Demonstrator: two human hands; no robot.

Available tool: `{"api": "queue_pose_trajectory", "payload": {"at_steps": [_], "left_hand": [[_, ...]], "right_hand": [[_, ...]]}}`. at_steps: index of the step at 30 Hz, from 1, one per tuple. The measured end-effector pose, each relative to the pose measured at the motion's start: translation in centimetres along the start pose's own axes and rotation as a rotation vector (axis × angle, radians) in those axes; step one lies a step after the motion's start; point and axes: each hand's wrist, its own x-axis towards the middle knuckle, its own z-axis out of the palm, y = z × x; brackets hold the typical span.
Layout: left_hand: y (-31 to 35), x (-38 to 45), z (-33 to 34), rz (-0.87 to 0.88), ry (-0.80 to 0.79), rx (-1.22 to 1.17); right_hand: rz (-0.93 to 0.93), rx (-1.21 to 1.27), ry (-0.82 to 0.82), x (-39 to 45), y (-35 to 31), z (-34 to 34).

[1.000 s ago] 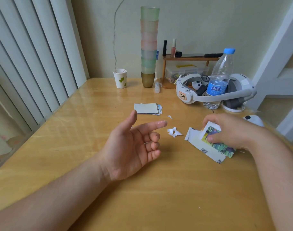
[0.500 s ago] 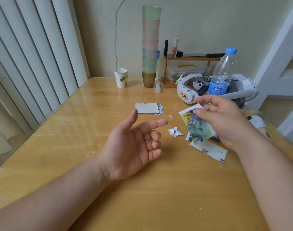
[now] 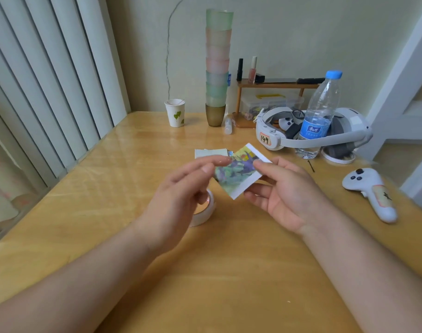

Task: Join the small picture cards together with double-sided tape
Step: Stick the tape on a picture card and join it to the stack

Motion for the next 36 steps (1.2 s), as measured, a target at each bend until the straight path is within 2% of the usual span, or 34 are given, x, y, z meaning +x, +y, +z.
{"api": "queue_pose_trajectory", "payload": {"at_steps": [2,4,8,11,15,20,26,29,32,36], "left_hand": [[0.2,-0.2,-0.5,0.205,0.038,0.293],[0.4,-0.5,-0.9,0.345,0.005,0.495],[0.2,-0.6,-1.4,0.461,-0.107,0.822],[0.0,-0.1,-1.4,0.577,-0.062,0.958],[0.0,0.5,-2.1,0.762,0.003,1.020],[-0.1,0.4,-2.6,0.661,0.012,0.924],[0.2,0.3,-2.7,0.652,-0.034,0.878],[0.0,0.5,-2.8,0.732,-0.057,0.949],[-0.4,0.6,-3.0,0.713,-0.073,0.948],[-0.2,0.5,-3.2,0.714,-0.113,1.053]], "right_hand": [[0.009,0.058,0.014,-0.2,0.0,0.3],[0.035,0.091,-0.004,-0.4,0.2,0.6],[0.119,0.160,-0.068,-0.8,0.6,1.1],[0.171,0.178,-0.110,-0.9,0.8,1.3],[0.252,0.162,-0.188,-1.2,1.3,1.5],[0.231,0.108,-0.276,-1.1,1.1,1.2],[0.259,-0.173,-0.365,-1.7,-0.2,0.5],[0.254,-0.155,-0.318,-1.6,-0.3,0.4],[0.242,-0.096,-0.233,-1.3,-0.2,0.6],[0.264,-0.057,-0.231,-1.4,-0.4,0.7]]}}
